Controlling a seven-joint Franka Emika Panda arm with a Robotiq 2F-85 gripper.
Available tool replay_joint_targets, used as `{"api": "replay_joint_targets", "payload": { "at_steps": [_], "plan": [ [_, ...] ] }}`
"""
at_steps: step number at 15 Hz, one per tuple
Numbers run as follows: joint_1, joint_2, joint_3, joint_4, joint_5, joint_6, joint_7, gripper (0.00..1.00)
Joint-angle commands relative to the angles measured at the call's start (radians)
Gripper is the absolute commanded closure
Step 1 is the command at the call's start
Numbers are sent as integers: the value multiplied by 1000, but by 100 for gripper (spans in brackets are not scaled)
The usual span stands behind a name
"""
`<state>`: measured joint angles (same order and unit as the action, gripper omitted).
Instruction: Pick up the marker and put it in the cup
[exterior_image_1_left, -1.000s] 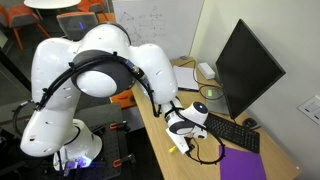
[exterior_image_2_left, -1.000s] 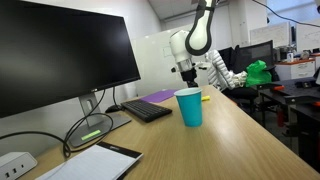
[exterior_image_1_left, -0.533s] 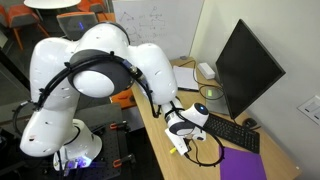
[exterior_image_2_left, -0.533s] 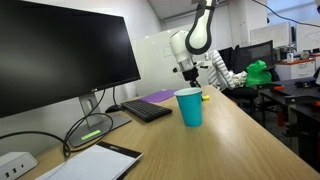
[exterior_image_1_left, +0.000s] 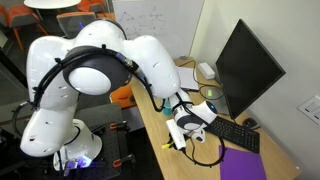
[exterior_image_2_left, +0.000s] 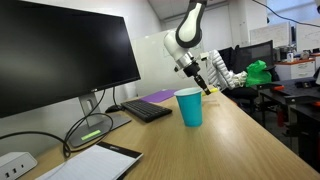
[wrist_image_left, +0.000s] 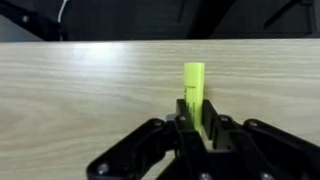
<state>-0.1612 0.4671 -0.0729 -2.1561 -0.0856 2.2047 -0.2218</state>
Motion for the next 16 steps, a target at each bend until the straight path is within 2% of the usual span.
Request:
{"api": "replay_joint_targets", "payload": {
  "at_steps": [1,7,14,16],
  "plan": [
    [-23,-2,29,107,138,-246,5,95],
    [-32,42,33,290,368,-615,20,95],
    [-48,169,47,476,637,-922,77,95],
    [-38,206,50,517,695,-973,105,95]
  ]
}}
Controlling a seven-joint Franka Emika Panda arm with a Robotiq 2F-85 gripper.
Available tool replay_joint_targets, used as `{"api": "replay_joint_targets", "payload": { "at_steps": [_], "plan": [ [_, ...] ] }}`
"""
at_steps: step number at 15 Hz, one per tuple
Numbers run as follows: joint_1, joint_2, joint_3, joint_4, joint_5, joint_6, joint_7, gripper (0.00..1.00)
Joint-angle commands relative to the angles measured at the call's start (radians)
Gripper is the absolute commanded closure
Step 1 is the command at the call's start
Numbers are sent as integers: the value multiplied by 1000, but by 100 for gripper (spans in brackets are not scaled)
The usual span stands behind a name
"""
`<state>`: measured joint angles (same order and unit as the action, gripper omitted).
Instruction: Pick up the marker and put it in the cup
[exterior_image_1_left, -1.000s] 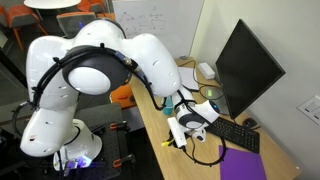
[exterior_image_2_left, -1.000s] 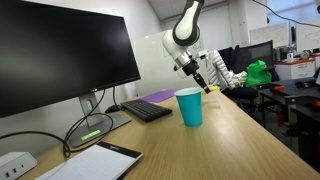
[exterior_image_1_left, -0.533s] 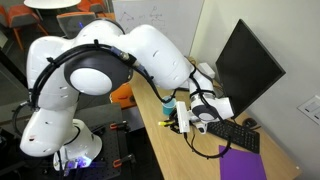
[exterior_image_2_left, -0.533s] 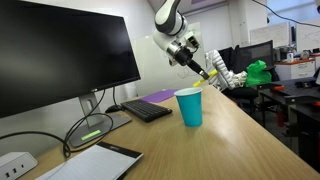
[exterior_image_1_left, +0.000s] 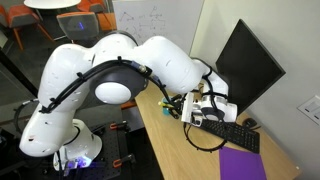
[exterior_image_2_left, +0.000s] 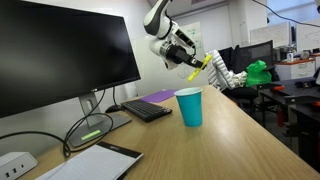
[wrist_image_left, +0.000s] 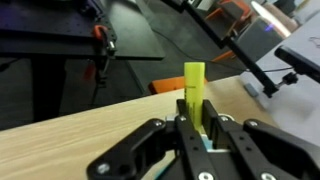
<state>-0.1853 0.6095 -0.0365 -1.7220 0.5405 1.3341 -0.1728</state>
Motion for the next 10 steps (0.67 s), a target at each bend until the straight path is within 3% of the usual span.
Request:
{"api": "replay_joint_targets", "payload": {
  "at_steps": [1,10],
  "plan": [
    [-9,84,14,101,94,-120,77,95],
    [40,213,14,181,221,-116,278,95]
  ]
}}
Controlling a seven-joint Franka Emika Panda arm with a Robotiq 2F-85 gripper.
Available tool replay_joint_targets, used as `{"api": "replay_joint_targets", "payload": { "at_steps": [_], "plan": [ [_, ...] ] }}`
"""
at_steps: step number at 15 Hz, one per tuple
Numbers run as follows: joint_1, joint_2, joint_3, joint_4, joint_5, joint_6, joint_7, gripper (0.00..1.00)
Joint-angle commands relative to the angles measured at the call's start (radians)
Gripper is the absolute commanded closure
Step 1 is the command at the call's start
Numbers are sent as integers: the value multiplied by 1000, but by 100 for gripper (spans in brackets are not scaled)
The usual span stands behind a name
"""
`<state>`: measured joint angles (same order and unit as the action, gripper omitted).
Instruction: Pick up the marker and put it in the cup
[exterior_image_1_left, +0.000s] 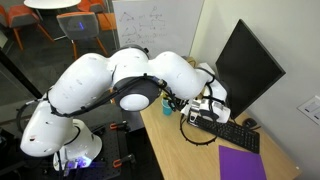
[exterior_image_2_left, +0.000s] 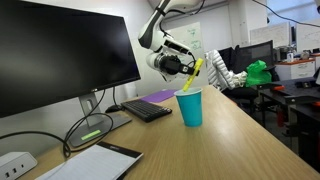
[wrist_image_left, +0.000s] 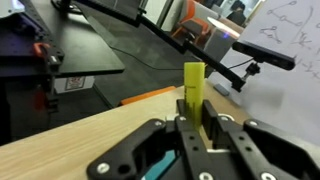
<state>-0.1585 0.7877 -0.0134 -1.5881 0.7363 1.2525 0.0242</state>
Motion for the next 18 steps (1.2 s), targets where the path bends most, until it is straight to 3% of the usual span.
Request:
{"api": "replay_joint_targets", "payload": {
  "at_steps": [1,2,4,5,6,13,18],
  "plan": [
    [30,39,-25,51,14,-30,151,95],
    [40,37,-35,50,10,-18,198,88],
    [42,35,-45,58,5,-20,248,95],
    [41,32,-47,63,-2,-23,249,55],
    [34,37,-45,76,-4,-40,252,54],
    [13,30,-47,98,-15,-63,213,3],
    [42,-43,-68,75,-99,4,203,0]
  ]
}}
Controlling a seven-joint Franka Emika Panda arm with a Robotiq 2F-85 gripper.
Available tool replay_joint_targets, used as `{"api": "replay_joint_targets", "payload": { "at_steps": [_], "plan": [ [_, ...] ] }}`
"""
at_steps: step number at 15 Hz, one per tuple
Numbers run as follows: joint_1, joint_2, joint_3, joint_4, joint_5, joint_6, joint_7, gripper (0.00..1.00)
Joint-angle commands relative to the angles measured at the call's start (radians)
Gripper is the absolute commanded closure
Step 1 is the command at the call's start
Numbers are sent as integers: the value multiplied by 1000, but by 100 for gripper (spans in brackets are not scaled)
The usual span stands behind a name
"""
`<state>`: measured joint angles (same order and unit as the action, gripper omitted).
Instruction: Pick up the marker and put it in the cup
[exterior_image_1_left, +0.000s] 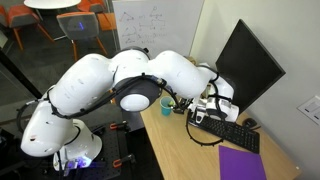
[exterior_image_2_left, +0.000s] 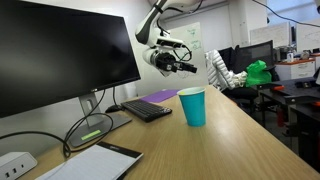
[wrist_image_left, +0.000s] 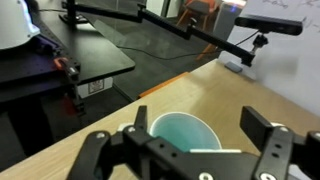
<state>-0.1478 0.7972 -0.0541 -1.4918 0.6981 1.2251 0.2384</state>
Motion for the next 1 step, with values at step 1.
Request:
{"api": "replay_joint_targets", "payload": {
  "at_steps": [1],
  "plan": [
    [42,-76,-31,-32,-98,51,-13,0]
  ]
}}
